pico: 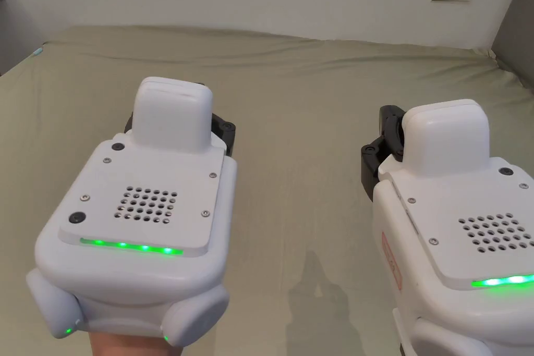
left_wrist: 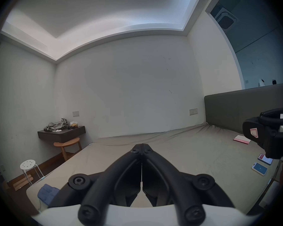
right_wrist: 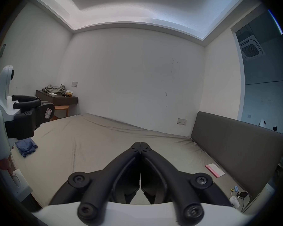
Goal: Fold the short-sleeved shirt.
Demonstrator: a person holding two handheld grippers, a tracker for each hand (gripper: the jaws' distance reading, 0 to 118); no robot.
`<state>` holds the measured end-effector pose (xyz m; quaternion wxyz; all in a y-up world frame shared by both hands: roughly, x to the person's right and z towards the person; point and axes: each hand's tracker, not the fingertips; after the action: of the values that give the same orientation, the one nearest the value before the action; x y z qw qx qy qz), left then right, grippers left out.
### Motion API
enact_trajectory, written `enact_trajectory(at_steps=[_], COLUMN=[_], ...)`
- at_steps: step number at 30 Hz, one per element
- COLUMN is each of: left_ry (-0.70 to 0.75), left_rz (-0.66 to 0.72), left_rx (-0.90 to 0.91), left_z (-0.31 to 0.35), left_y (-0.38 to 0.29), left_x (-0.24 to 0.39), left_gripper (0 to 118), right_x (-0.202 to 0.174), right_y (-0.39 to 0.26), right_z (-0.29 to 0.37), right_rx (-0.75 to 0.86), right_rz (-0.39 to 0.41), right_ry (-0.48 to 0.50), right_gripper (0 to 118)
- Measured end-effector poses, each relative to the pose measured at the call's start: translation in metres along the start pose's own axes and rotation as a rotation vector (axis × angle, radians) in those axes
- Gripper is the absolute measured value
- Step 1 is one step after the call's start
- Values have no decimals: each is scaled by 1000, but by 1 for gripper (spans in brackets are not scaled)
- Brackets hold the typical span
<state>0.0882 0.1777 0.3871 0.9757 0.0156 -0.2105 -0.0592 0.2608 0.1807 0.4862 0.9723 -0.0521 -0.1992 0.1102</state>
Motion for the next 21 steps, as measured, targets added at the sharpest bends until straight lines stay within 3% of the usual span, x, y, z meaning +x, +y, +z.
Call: enact_trajectory(at_steps=[5,13,14,15,17,18,19,21], left_ry=[6,-4,-6,-5,2,0,-2,-1], left_rz=[-22,-22,-23,-25,-26,-26,-25,-28], left_rx=[-3,-6,-7,-6,-3,-2,0,-9], left_z=[-3,2,2,3,3,3,3,0], left_y=[2,1,1,0,1,1,1,2], left_x=[1,4,4,5,5,4,4,3], left_gripper=[0,0,0,0,19,29,51,103], right_x=[5,5,5,4,5,6,6,5], right_y=[3,-3,-3,-3,-3,-2,-2,-1], right_z=[3,4,4,3,3,2,2,5], right_rx=[16,-1,-5,-5,-8,-12,-10,14], right_rz=[-35,-26,-20,-19,-28,-38,-47,-35], right_ry=[-8,-12,-11,-10,14,24,42,27], right_gripper=[2,2,5,15,52,77,101,108])
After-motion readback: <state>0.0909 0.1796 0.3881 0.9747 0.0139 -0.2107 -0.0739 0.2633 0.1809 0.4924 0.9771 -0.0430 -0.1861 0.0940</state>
